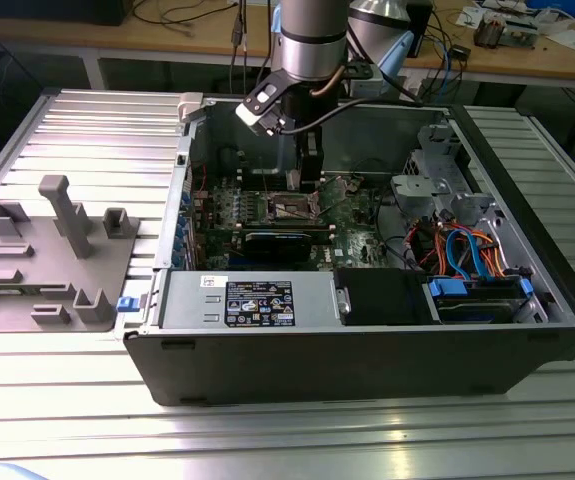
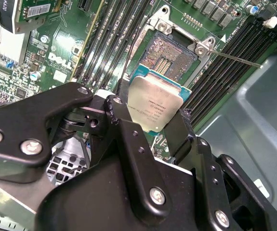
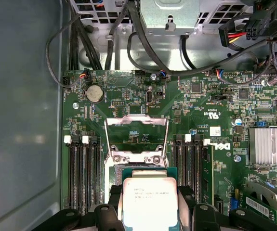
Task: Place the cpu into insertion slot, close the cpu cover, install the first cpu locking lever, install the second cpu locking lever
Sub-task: 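Place the cpu into insertion slot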
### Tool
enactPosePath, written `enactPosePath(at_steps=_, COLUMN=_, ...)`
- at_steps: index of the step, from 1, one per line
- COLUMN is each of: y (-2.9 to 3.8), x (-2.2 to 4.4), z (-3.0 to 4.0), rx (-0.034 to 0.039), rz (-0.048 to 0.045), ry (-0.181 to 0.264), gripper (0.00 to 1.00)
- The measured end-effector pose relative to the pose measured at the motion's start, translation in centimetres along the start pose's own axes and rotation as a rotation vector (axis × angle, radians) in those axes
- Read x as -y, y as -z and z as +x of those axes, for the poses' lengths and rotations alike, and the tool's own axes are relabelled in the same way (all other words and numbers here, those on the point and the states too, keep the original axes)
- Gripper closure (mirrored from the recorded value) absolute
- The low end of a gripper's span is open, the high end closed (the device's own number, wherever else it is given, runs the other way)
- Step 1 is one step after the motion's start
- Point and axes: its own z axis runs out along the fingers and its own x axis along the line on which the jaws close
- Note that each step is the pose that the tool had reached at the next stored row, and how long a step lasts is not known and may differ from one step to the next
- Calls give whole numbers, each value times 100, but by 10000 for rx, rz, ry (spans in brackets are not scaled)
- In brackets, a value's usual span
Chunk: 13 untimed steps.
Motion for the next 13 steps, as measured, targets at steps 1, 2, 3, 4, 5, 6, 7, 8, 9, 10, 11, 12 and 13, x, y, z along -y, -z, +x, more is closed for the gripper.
enactPosePath(at_steps=1, y=-1, x=0, z=0, rx=1, rz=1, ry=0, gripper=46)
enactPosePath(at_steps=2, y=-3, x=0, z=0, rx=1, rz=0, ry=0, gripper=46)
enactPosePath(at_steps=3, y=-5, x=0, z=0, rx=2, rz=1, ry=0, gripper=46)
enactPosePath(at_steps=4, y=-7, x=1, z=0, rx=1, rz=0, ry=0, gripper=46)
enactPosePath(at_steps=5, y=-10, x=1, z=0, rx=1, rz=0, ry=0, gripper=46)
enactPosePath(at_steps=6, y=-12, x=1, z=0, rx=2, rz=0, ry=0, gripper=46)
enactPosePath(at_steps=7, y=-16, x=1, z=0, rx=0, rz=-3, ry=0, gripper=46)
enactPosePath(at_steps=8, y=-20, x=1, z=0, rx=0, rz=-4, ry=0, gripper=46)
enactPosePath(at_steps=9, y=-23, x=1, z=0, rx=0, rz=-6, ry=0, gripper=46)
enactPosePath(at_steps=10, y=-28, x=2, z=0, rx=3, rz=-8, ry=0, gripper=46)
enactPosePath(at_steps=11, y=-32, x=2, z=0, rx=8, rz=-14, ry=-1, gripper=46)
enactPosePath(at_steps=12, y=-41, x=3, z=0, rx=15, rz=-21, ry=1, gripper=46)
enactPosePath(at_steps=13, y=-54, x=3, z=0, rx=15, rz=-23, ry=1, gripper=46)
